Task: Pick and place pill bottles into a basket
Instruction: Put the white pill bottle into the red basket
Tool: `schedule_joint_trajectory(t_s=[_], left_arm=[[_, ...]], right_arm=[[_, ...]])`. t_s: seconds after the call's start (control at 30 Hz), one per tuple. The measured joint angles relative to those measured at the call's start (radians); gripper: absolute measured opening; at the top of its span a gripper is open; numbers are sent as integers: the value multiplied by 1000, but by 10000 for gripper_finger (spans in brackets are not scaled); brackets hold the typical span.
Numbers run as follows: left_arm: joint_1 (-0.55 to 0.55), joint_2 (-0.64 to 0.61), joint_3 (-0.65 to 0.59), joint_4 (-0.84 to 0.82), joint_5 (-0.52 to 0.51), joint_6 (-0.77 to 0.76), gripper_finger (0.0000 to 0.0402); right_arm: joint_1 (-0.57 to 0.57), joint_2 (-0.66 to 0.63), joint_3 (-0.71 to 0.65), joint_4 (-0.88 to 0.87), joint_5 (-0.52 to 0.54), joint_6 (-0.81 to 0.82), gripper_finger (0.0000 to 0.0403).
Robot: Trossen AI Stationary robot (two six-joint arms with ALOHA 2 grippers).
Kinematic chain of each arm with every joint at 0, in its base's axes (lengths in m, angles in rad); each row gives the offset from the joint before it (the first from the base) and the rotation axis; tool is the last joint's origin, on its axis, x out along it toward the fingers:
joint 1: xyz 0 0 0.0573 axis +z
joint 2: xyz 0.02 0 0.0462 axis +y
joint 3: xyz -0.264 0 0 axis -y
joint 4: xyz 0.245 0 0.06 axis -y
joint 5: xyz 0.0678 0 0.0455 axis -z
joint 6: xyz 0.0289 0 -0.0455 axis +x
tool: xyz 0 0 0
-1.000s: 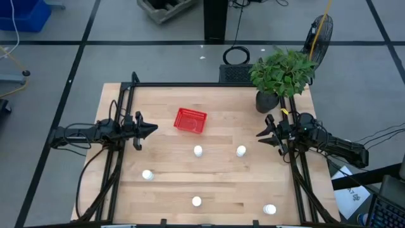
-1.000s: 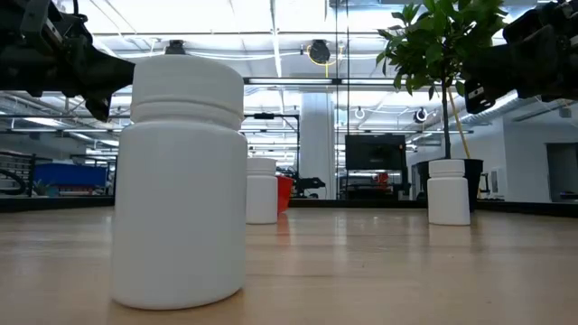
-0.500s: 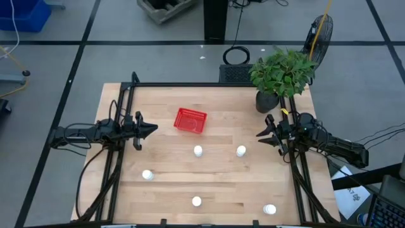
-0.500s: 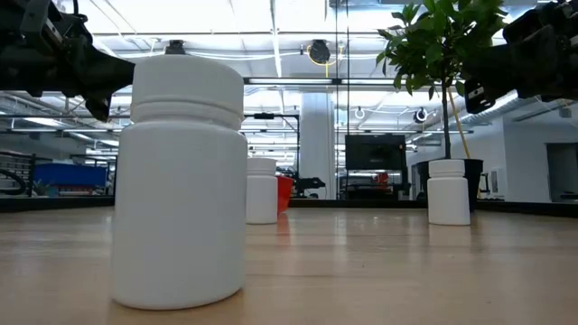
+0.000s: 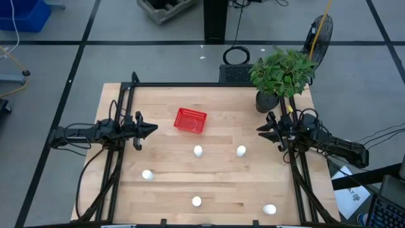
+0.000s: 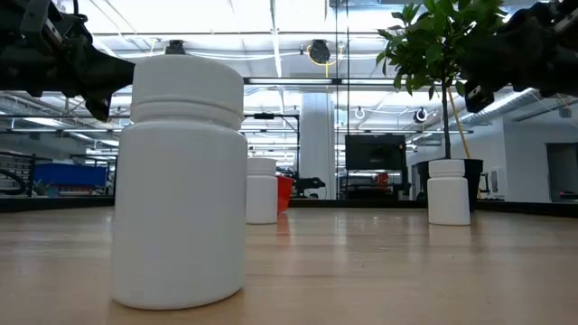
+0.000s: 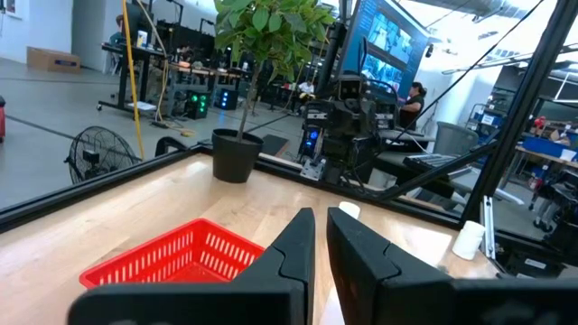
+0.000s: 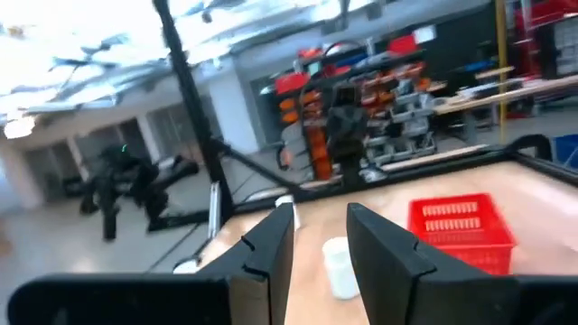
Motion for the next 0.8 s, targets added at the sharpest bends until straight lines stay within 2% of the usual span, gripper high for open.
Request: schedule_joint_trajectory(t_s=[0.13, 0.33, 0.47, 0.63, 0.73, 0.8], left_arm=[[0, 0, 0, 0, 0, 0, 37], [0, 0, 0, 0, 0, 0, 37], [0, 0, 0, -1, 0, 0, 37], [0, 0, 0, -1, 0, 0, 37], [0, 0, 0, -1, 0, 0, 37], [0, 0, 0, -1, 0, 0, 37]], right_arm=[[0, 7, 0, 33, -70, 140, 97], [28, 56, 0, 154, 3, 225, 95], [136, 151, 6, 326, 45, 272, 104], [332, 322, 80, 291, 181, 136, 125], [456, 455, 164, 300, 312, 7, 153], [526, 547, 230, 244, 402, -75, 178]])
